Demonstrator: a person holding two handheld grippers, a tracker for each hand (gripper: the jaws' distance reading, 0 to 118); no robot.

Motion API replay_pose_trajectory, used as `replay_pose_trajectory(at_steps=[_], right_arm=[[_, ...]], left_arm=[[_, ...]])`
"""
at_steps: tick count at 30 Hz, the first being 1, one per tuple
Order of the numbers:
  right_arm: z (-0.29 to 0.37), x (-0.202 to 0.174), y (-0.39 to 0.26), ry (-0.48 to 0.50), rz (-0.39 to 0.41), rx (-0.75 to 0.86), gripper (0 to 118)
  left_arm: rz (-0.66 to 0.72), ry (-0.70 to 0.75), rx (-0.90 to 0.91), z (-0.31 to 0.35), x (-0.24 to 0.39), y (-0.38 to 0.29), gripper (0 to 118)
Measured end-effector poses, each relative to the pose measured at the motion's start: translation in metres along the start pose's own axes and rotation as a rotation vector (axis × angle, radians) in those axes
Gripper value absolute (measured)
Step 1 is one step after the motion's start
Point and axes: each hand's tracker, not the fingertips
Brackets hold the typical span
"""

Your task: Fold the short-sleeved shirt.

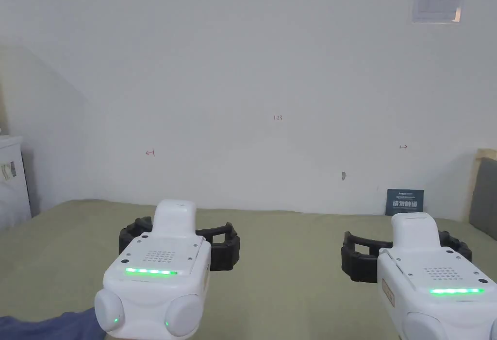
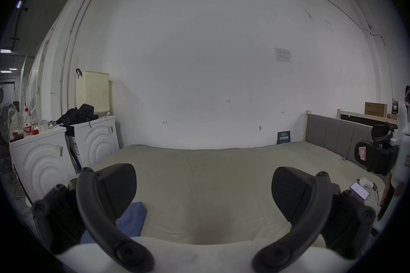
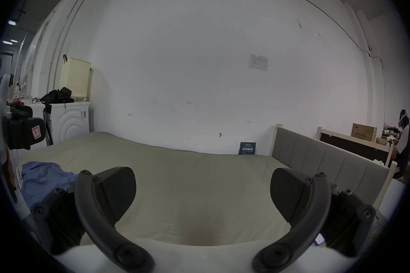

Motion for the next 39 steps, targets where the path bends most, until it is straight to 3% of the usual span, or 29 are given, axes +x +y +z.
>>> replay_pose_trajectory(at_steps=[11, 12, 13, 14, 15, 16, 20, 26, 35, 39], right_arm=[[-0.002, 0.001, 0.0, -0.002, -0.024, -0.013, 115], [-0.002, 0.001, 0.001, -0.007, -0.026, -0.018, 104], [-0.001, 0.001, 0.001, -0.017, -0.03, -0.016, 83], [0.0, 0.001, 0.001, -0.015, -0.031, -0.016, 47], [0.0, 0.001, 0.001, -0.024, -0.031, -0.019, 0], [-0.002, 0.001, 0.001, -0.049, -0.029, -0.025, 0], [0.001, 0.007, 0.004, -0.037, -0.078, -0.051, 0], [0.002, 0.009, 0.003, -0.045, -0.091, -0.067, 0], [-0.001, -0.003, -0.004, -0.026, -0.046, -0.066, 0], [-0.01, -0.023, -0.009, 0.025, -0.063, -0.076, 0]], left_arm=[[0.008, 0.006, -0.007, 0.0, 0.0, 0.002, 118], [0.011, 0.011, -0.007, 0.0, 0.0, 0.003, 118], [0.012, 0.009, -0.012, 0.0, 0.0, 0.003, 115], [0.014, -0.014, -0.023, 0.002, -0.002, 0.004, 93], [0.016, -0.039, -0.031, 0.003, -0.003, 0.003, 24], [0.013, -0.025, -0.033, 0.001, -0.001, 0.003, 2], [0.043, -0.046, -0.063, 0.005, -0.002, -0.001, 2], [0.037, -0.043, -0.059, 0.006, 0.002, -0.002, 2], [0.03, -0.01, -0.08, 0.005, -0.009, -0.008, 2], [0.024, 0.053, -0.094, 0.01, -0.035, -0.013, 2]])
